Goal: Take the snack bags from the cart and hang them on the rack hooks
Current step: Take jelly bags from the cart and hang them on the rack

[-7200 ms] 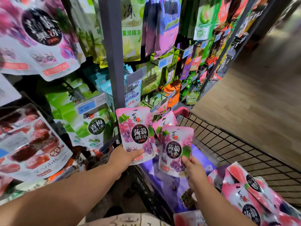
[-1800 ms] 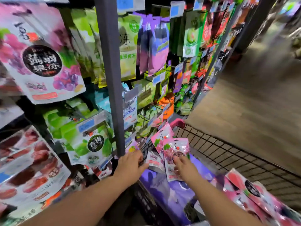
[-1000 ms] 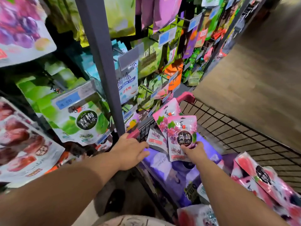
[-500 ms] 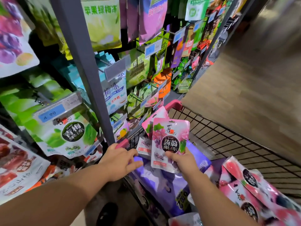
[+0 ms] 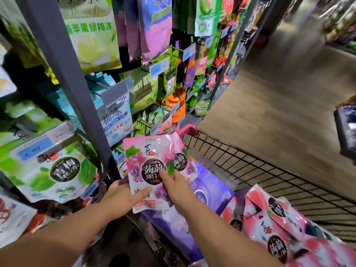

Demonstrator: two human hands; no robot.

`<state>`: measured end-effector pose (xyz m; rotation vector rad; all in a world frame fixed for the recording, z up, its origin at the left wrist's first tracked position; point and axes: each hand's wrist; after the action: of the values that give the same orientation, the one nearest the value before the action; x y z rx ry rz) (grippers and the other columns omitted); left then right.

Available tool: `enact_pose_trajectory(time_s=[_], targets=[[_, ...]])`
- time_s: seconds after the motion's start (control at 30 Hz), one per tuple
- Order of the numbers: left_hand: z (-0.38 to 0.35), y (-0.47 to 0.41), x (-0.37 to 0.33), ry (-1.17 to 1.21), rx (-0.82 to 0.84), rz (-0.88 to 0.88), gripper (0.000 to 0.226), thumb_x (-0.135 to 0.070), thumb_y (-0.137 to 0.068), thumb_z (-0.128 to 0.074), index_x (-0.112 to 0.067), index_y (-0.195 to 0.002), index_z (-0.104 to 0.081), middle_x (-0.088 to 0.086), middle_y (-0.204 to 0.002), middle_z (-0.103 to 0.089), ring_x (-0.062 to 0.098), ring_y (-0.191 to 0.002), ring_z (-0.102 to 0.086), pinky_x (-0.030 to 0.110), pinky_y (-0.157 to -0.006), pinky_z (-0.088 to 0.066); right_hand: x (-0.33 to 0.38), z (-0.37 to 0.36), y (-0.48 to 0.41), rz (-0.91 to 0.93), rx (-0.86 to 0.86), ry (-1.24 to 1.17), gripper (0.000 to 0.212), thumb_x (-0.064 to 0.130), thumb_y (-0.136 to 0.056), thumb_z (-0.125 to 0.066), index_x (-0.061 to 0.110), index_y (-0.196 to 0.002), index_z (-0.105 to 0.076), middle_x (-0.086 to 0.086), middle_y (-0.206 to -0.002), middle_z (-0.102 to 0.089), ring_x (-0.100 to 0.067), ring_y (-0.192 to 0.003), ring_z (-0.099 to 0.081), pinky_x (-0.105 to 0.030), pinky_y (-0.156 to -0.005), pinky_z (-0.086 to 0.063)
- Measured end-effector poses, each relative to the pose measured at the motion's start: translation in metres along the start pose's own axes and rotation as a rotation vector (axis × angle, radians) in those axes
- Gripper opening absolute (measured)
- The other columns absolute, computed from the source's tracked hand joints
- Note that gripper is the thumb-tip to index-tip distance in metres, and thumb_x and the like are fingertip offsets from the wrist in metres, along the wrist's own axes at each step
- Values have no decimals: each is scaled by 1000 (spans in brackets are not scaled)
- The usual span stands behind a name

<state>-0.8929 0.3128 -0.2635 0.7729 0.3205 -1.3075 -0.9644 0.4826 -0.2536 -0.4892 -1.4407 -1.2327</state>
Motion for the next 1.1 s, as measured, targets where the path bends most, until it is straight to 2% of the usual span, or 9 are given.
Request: enact_pose_trajectory(time_s=[0.13,0.2,0.27,0.37,0.57,0.7,0.87,1.0,1.1], targets=[[-3,1,3,-81,-33,14,69,-97,-56,1,-63,-85,-51,-19,-127,-60,6,-125,-39,16,-99,-14,-8,-1,-5,-60,-16,15,42,53,-95,-49,18,-116,-60,-6,-111,-68,-16,-99,-61,-30,-87,-45],[-3,6,-4,-139,-50,45,51,-76,-85,-20,-52,-106,-60,-14,-131,-59,11,-125,-39,16,-101,-14,-11,2,-8,-53,-45,28,46,52,-97,-45,9,-107,-59,-9,-101,-67,-21,-91,-60,-30,-81,-42],[-6,9,-6,-176,-125,72,49,-61,-95,-26,-40,-120,-62,-12,-134,-57,15,-127,-38,19,-104,-15,-15,6,-12,-64,-98,18,49,60,-94,-43,13,-99,-56,-1,-85,-60,-19,-80,-54,-30,-76,-41],[-12,8,-2,-249,-197,13,88,-77,-75,3,-39,-121,-62,-13,-129,-61,12,-126,-44,20,-103,-14,-26,18,-28,-108,-234,48,37,52,-96,-47,16,-96,-55,1,-87,-66,-20,-82,-60,-33,-78,-46],[-14,6,-1,-289,-240,1,117,-78,-62,30,-38,-123,-61,-15,-126,-63,7,-122,-49,21,-101,-14,-27,57,-62,-128,-318,325,26,40,-95,-56,14,-99,-55,-3,-93,-63,-25,-92,-61,-32,-77,-44],[-14,5,-1,-309,-230,3,107,-75,-68,24,-39,-126,-58,-15,-128,-61,7,-122,-48,24,-105,-16,-16,70,-86,-118,-288,544,52,34,-84,-74,8,-125,-55,-8,-120,-60,-28,-112,-58,-33,-90,-44],[-14,5,0,-288,-238,22,113,-77,-65,29,-38,-122,-61,-14,-122,-64,10,-117,-50,26,-105,-22,-14,72,-102,-184,-58,421,77,17,-75,-84,9,-138,-42,-8,-128,-58,-27,-115,-57,-38,-98,-46],[-15,3,2,-308,-234,7,113,-75,-68,29,-35,-121,-62,-11,-118,-67,12,-116,-53,29,-104,-26,-22,72,-104,-236,-56,439,77,21,-65,-90,16,-130,-49,-4,-108,-64,-24,-93,-64,-40,-79,-57],[-17,-1,5,-349,-208,20,109,-75,-71,27,-35,-120,-62,-12,-115,-67,10,-115,-53,28,-106,-21,-39,75,-95,-267,-162,520,65,32,-62,-92,16,-114,-56,0,-97,-68,-21,-82,-65,-39,-81,-56]])
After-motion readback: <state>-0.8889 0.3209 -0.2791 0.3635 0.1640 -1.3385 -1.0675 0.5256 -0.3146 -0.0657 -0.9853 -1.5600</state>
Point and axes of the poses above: each hand's wrist, its own y-axis away from the middle knuckle, its own z-axis out of the back of the hand, x = y × z
